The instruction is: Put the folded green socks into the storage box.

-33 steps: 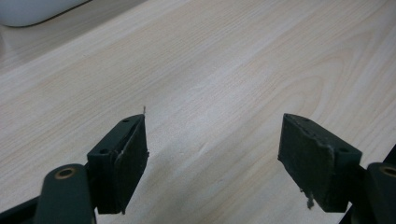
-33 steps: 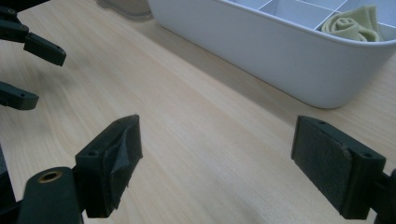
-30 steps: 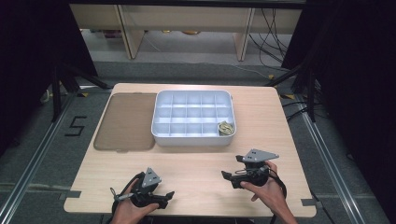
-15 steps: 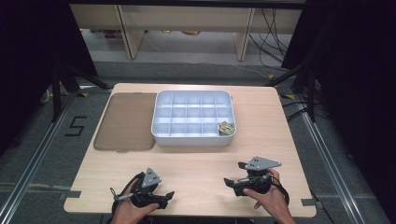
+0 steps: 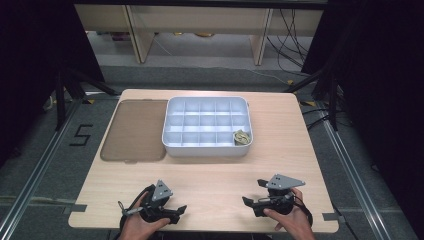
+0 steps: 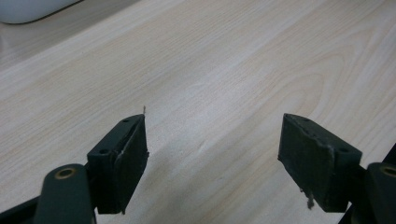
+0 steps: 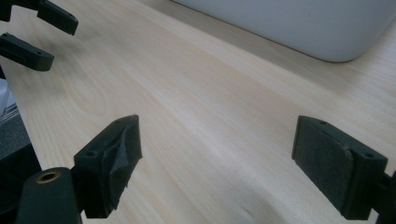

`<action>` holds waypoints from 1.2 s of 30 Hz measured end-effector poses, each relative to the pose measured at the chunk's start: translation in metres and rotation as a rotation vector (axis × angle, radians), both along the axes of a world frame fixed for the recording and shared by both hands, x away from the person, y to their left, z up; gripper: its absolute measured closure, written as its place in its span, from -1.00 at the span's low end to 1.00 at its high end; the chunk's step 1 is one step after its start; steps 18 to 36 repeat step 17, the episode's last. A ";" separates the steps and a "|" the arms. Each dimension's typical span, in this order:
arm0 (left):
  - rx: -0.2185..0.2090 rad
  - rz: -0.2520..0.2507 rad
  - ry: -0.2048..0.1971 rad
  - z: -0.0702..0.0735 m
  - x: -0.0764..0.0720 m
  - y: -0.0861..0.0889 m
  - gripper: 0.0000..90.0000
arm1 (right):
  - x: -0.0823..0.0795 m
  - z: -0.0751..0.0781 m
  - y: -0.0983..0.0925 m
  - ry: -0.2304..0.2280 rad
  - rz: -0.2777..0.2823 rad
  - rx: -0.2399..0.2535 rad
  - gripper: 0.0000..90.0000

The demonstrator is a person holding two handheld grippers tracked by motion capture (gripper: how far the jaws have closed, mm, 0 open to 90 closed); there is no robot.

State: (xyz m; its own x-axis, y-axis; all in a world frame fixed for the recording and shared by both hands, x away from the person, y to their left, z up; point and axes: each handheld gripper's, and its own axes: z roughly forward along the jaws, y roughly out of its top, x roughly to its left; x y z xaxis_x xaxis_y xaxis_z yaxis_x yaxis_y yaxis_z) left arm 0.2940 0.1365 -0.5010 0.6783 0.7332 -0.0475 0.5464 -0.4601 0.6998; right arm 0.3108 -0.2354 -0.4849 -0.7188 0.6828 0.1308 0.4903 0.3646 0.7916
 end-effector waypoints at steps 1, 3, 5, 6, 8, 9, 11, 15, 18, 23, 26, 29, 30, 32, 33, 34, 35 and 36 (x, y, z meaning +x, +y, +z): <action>-0.002 -0.002 0.005 0.000 0.000 0.000 -0.48 | 0.000 -0.001 -0.001 -0.009 0.007 -0.001 -0.63; -0.005 0.008 0.003 -0.001 0.000 -0.001 -0.48 | 0.000 -0.003 -0.003 0.006 0.024 0.005 -0.63; -0.002 -0.003 0.007 -0.001 0.000 0.000 -0.48 | -0.002 -0.003 -0.003 0.000 -0.007 -0.009 -0.64; -0.002 -0.003 0.007 -0.001 0.000 0.000 -0.48 | -0.002 -0.003 -0.003 0.000 -0.007 -0.009 -0.64; 0.005 -0.012 0.000 0.000 0.000 0.000 -0.48 | 0.000 -0.005 -0.002 -0.003 0.015 0.006 -0.64; 0.004 -0.012 -0.001 -0.001 0.000 0.000 -0.48 | 0.000 -0.005 -0.002 0.010 0.030 0.007 -0.63; 0.005 -0.013 0.000 -0.001 0.000 0.000 -0.48 | 0.000 -0.005 -0.002 0.009 0.036 0.007 -0.64; 0.006 -0.014 -0.001 -0.001 0.000 0.000 -0.48 | -0.001 -0.005 -0.001 0.004 0.012 0.001 -0.64; 0.009 -0.015 0.003 -0.001 0.001 0.000 -0.48 | 0.000 -0.006 -0.001 0.008 0.023 0.008 -0.63; 0.009 -0.015 0.003 -0.001 0.001 0.000 -0.48 | 0.000 -0.006 -0.001 0.008 0.023 0.008 -0.63; 0.009 -0.015 0.003 -0.001 0.001 0.000 -0.48 | 0.000 -0.006 -0.001 0.008 0.023 0.008 -0.63; 0.009 -0.015 0.003 -0.001 0.001 0.000 -0.48 | 0.000 -0.006 -0.001 0.008 0.023 0.008 -0.63; 0.009 -0.015 0.003 -0.001 0.001 0.000 -0.48 | 0.000 -0.006 -0.001 0.008 0.023 0.008 -0.63; 0.009 -0.015 0.003 -0.001 0.001 0.000 -0.48 | 0.000 -0.006 -0.001 0.008 0.023 0.008 -0.63; 0.009 -0.015 0.003 -0.001 0.001 0.000 -0.48 | 0.000 -0.006 -0.001 0.008 0.023 0.008 -0.63; 0.009 -0.015 0.003 -0.001 0.001 0.000 -0.48 | 0.000 -0.006 -0.001 0.008 0.023 0.008 -0.63; 0.009 -0.015 0.003 -0.001 0.001 0.000 -0.48 | 0.000 -0.006 -0.001 0.008 0.023 0.008 -0.63; 0.009 -0.015 0.003 -0.001 0.001 0.000 -0.48 | 0.000 -0.006 -0.001 0.008 0.023 0.008 -0.63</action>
